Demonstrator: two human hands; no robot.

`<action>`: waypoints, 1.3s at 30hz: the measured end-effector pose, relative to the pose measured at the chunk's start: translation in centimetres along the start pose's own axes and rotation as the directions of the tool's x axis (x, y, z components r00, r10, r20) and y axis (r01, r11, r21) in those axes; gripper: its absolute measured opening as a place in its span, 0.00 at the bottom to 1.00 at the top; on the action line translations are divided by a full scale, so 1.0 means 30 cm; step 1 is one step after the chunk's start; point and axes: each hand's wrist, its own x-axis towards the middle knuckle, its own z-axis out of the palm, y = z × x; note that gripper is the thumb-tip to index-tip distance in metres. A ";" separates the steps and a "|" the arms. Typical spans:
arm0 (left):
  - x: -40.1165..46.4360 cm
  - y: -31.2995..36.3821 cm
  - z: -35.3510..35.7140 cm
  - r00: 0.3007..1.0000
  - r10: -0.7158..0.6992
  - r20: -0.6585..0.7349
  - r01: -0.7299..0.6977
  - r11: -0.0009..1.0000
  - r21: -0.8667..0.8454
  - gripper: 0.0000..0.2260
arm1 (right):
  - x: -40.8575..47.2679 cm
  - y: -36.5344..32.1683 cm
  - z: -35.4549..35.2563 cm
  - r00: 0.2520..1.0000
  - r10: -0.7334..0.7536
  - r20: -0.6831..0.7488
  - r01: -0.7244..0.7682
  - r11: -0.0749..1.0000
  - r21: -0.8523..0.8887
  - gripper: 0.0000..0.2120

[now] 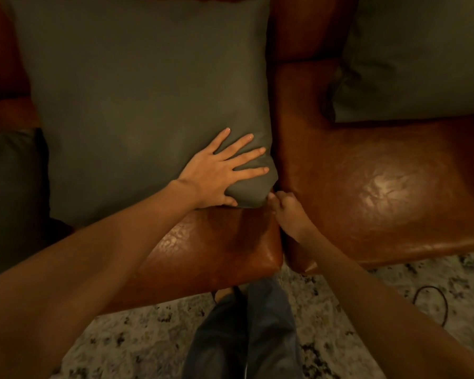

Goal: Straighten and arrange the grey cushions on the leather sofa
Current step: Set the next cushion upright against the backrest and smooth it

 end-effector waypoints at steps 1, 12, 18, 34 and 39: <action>0.000 -0.001 -0.001 1.000 0.001 -0.005 -0.001 1.000 -0.001 0.42 | -0.009 0.018 -0.017 0.998 -0.056 -0.008 0.055 0.991 -0.121 0.12; 0.004 -0.004 0.005 1.000 0.004 -0.023 -0.004 1.000 -0.003 0.42 | -0.100 0.110 -0.052 0.985 -0.069 -0.161 0.082 0.994 0.074 0.07; 0.005 0.004 0.016 1.000 0.006 -0.026 -0.006 1.000 0.017 0.42 | -0.024 -0.021 0.010 0.976 0.215 0.021 -0.173 0.719 0.673 0.23; -0.275 -0.339 0.058 0.814 -0.561 -0.151 0.505 0.812 -0.293 0.24 | 0.083 -0.222 -0.154 0.981 0.084 -0.176 -0.044 0.975 0.219 0.28; -0.377 -0.491 0.108 0.352 -0.920 0.172 0.760 0.174 -0.627 0.26 | 0.306 -0.515 -0.188 0.995 0.064 -0.071 -0.040 0.951 0.306 0.37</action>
